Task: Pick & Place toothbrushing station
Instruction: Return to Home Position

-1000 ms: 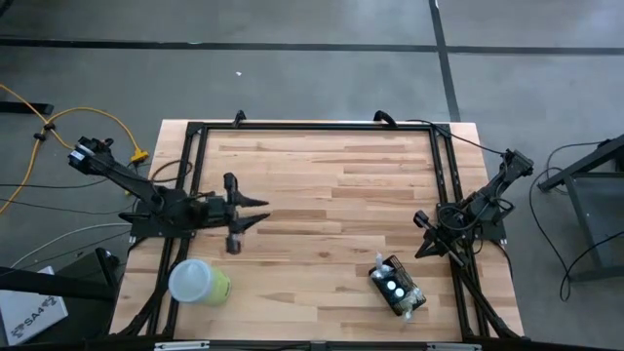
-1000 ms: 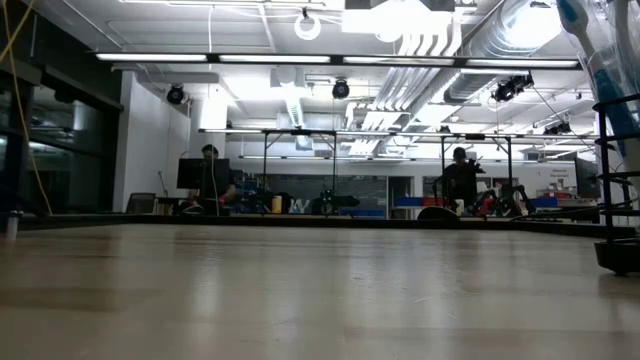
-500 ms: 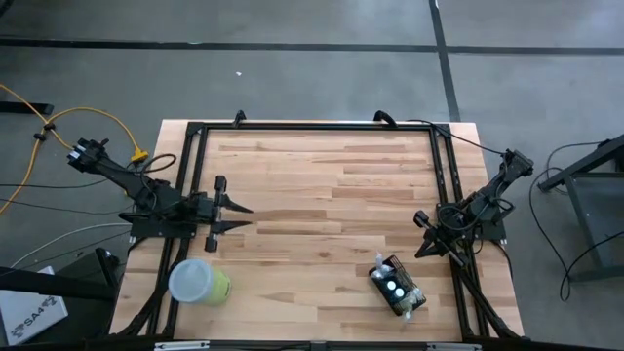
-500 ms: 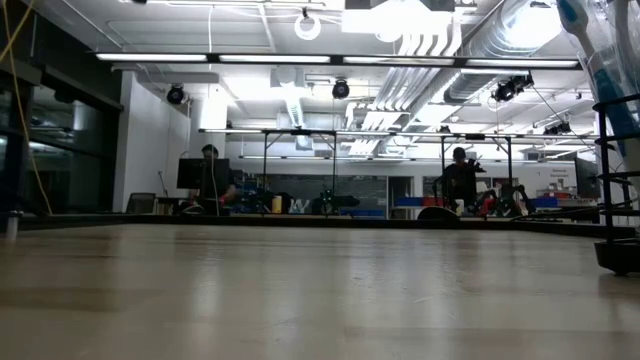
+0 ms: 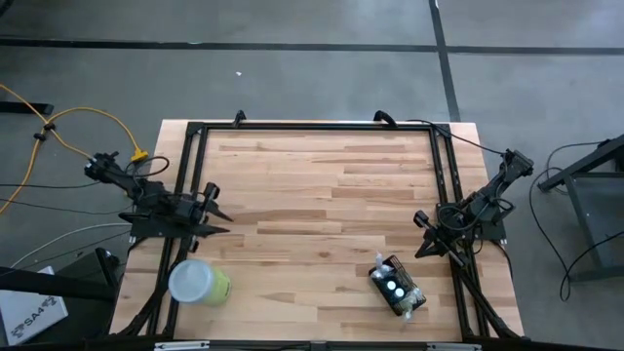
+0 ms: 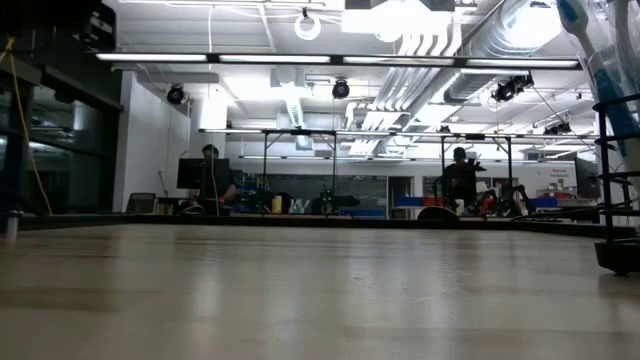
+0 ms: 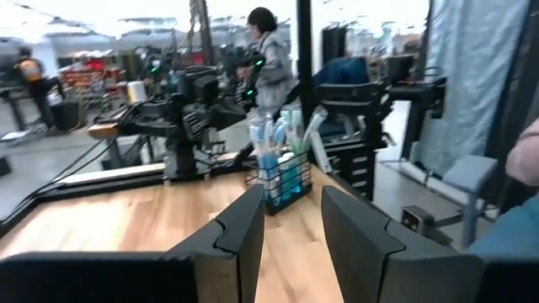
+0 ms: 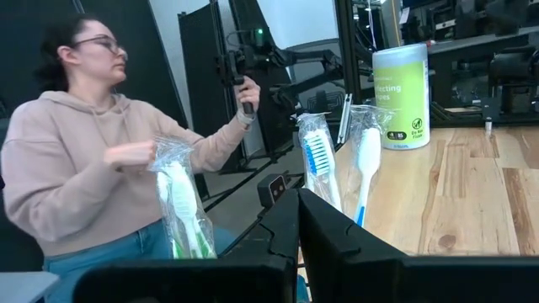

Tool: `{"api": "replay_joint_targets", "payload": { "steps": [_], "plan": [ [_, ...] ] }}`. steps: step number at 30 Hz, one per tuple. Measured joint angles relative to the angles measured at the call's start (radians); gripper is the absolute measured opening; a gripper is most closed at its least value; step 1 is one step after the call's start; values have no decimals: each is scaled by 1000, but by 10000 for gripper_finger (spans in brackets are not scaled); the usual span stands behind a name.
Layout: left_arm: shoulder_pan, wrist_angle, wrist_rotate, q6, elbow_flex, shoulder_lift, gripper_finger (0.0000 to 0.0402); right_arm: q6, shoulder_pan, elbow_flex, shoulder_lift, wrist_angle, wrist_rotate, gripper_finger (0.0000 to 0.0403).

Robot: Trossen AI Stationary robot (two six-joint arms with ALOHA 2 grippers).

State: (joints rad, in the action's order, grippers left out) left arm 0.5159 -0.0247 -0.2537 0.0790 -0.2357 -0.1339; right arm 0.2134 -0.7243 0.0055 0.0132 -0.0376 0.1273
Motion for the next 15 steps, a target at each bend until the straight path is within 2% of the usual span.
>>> {"api": "replay_joint_targets", "payload": {
  "steps": [7,15],
  "plan": [
    [0,2,88,26,97,125,115,0,0,0,0,0,0,2],
    [0,-30,174,45,163,131,115,0,0,0,0,-1,0,2]
  ]
}}
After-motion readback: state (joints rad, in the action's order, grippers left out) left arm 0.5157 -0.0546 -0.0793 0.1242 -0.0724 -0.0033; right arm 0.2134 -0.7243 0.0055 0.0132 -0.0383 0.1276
